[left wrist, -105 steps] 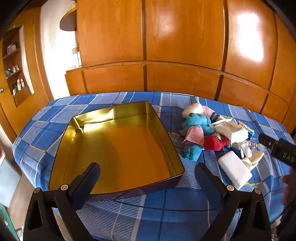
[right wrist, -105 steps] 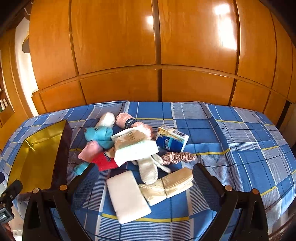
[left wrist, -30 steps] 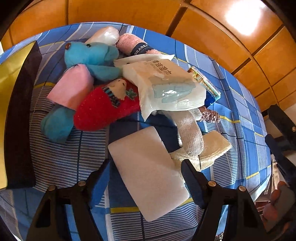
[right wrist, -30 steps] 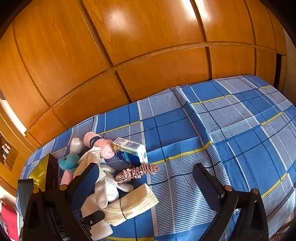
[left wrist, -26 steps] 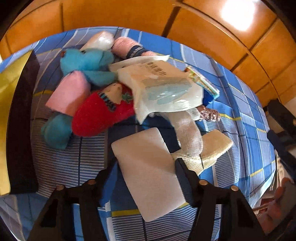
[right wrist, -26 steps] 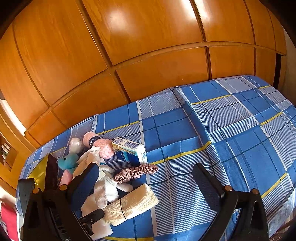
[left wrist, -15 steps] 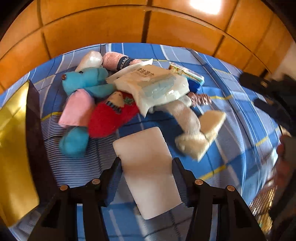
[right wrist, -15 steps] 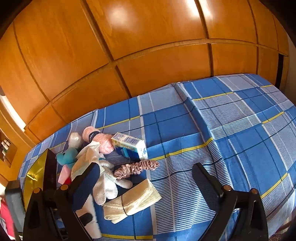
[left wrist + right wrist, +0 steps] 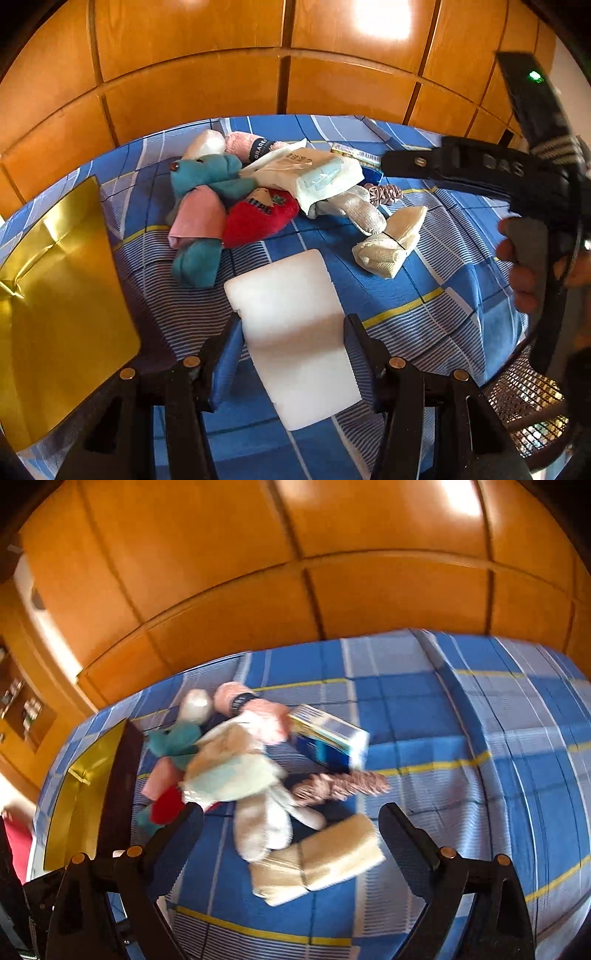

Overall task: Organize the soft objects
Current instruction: 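Reach the left gripper to the white foam block and grasp it, then carry the foam block into the gold tray with left gripper while right gripper grasps the wipes pack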

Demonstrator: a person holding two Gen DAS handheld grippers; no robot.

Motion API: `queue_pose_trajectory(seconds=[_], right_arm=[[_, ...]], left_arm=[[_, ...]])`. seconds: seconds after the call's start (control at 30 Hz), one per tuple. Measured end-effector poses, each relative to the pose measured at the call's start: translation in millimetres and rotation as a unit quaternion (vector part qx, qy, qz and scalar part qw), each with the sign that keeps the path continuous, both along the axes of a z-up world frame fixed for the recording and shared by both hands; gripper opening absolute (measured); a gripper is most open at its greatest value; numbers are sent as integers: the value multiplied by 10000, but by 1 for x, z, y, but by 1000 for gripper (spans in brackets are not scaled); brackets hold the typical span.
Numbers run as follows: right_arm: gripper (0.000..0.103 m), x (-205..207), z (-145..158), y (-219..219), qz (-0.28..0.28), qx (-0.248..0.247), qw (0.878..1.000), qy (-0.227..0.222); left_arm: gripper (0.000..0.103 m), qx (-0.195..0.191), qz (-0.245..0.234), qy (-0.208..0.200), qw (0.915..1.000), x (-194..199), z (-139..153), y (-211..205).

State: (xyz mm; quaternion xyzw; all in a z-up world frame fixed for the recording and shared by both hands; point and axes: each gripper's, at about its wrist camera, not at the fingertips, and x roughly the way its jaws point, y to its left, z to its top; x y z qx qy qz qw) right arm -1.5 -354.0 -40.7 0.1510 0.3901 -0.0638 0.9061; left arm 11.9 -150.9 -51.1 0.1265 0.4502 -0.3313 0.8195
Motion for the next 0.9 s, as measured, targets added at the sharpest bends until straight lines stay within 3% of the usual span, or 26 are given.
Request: queue_pose_trajectory(seconds=[0.23, 0.4, 0.43, 0.47, 0.5, 0.73, 0.9], right_arm=[[97, 66, 8, 36, 640, -695, 9947, 408], [97, 109, -17, 62, 1043, -1370, 9781, 1169], [92, 113, -25, 65, 1116, -1455, 9735, 1367], [77, 117, -34, 69, 1223, -1495, 9685, 1573], [76, 118, -38, 70, 1218, -1552, 9666, 1634], [65, 84, -28, 70, 1041, -1558, 9759, 1119], [63, 52, -21, 78, 1105, -1462, 9797, 816]], left_arm=[[55, -268, 157, -141, 9994, -5, 17, 25], [55, -483, 370, -216, 9979, -4, 30, 46], [55, -520, 407, -226, 9976, -3, 33, 50], [55, -573, 469, -236, 9970, -2, 36, 56], [56, -608, 522, -240, 9965, -1, 38, 60], [57, -857, 1251, -292, 9880, 28, 55, 113], [57, -667, 1941, -278, 9783, 65, 47, 153]])
